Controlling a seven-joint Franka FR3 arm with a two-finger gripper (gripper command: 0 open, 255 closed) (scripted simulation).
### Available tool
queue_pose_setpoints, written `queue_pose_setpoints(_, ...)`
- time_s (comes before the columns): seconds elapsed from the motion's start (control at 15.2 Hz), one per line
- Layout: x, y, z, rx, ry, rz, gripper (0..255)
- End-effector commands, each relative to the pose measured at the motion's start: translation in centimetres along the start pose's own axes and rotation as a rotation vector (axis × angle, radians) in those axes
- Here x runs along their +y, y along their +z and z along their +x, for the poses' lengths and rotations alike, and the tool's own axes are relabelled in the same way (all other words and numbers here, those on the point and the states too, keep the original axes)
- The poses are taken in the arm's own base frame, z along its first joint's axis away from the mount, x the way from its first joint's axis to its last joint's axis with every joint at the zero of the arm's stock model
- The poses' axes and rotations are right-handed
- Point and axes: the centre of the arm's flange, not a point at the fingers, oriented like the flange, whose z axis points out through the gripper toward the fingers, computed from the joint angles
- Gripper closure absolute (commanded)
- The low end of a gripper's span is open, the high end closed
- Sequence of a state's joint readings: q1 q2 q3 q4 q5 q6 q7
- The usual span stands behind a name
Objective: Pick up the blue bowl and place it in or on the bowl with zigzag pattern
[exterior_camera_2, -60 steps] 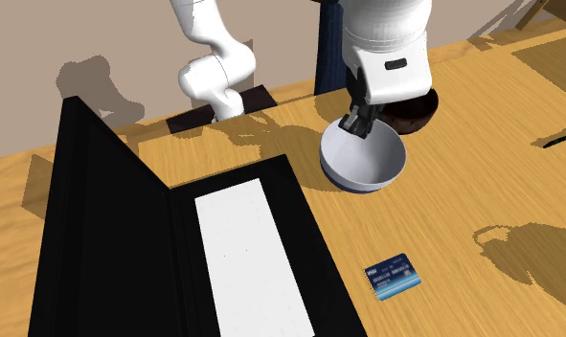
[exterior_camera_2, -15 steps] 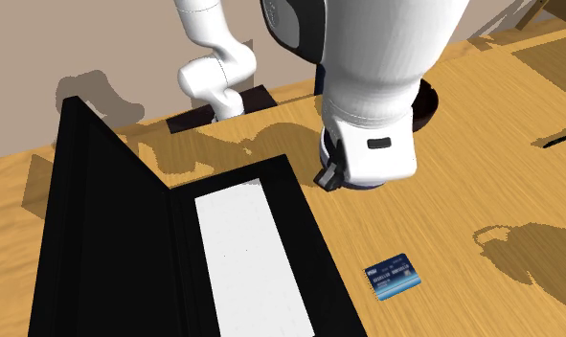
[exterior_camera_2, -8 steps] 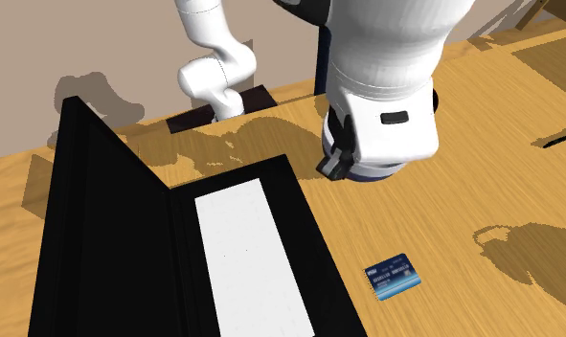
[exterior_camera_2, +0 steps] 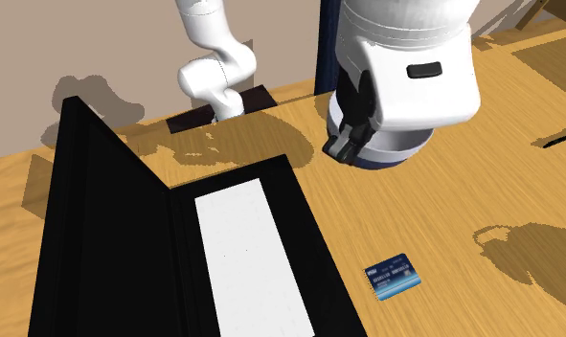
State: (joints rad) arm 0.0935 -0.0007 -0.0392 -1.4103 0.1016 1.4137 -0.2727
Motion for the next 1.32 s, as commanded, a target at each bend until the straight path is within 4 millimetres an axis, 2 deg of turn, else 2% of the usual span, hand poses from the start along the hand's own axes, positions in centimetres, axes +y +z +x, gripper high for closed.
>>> queue_pose_setpoints(0.0, 0.0, -1.2, 0.0, 0.0, 0.0, 0.0, 255)
queue_pose_setpoints(0.59, -0.4, -5.5, 0.1, 0.0, 0.0, 0.0, 255)
queue_pose_setpoints(1.25, -13.6, -5.9, -1.1, 0.0, 0.0, 0.0, 255)
